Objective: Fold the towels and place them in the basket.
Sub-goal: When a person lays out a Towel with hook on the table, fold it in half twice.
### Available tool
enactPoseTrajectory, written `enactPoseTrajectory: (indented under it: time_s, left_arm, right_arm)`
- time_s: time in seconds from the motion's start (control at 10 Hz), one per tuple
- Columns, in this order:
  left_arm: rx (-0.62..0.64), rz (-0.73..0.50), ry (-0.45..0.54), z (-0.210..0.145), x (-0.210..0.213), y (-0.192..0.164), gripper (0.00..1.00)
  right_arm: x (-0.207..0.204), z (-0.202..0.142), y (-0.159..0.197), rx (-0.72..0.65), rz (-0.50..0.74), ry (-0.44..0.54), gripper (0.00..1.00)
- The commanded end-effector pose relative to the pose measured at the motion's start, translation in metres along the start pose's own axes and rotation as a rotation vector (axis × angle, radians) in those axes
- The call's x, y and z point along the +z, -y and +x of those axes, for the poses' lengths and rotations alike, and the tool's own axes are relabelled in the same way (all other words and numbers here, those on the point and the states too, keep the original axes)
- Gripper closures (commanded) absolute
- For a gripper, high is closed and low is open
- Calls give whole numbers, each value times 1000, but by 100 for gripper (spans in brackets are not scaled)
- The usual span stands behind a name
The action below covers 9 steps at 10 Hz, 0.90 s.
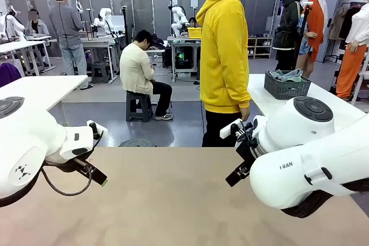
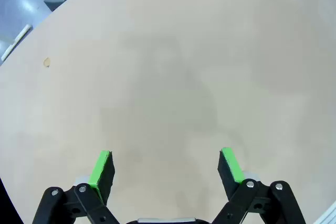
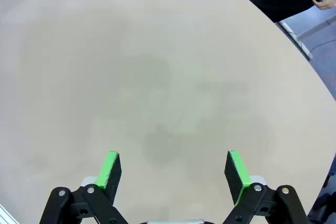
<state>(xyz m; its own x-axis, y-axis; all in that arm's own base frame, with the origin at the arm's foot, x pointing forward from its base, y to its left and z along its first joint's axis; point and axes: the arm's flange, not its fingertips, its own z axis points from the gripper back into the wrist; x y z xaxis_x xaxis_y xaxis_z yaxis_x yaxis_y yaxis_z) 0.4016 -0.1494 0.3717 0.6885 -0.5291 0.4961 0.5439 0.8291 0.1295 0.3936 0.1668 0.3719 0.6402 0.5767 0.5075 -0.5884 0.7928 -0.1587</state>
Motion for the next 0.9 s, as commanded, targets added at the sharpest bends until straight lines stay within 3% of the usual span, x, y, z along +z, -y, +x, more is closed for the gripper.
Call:
enactPoseTrajectory:
  time_s: [0.0,0.8]
  left_arm:
    - [0,0,0,0,0,0,0]
    - [0,0,0,0,0,0,0]
  right_arm:
    - [0,0,0,0,0,0,0]
    - [0,0,0,0,0,0,0]
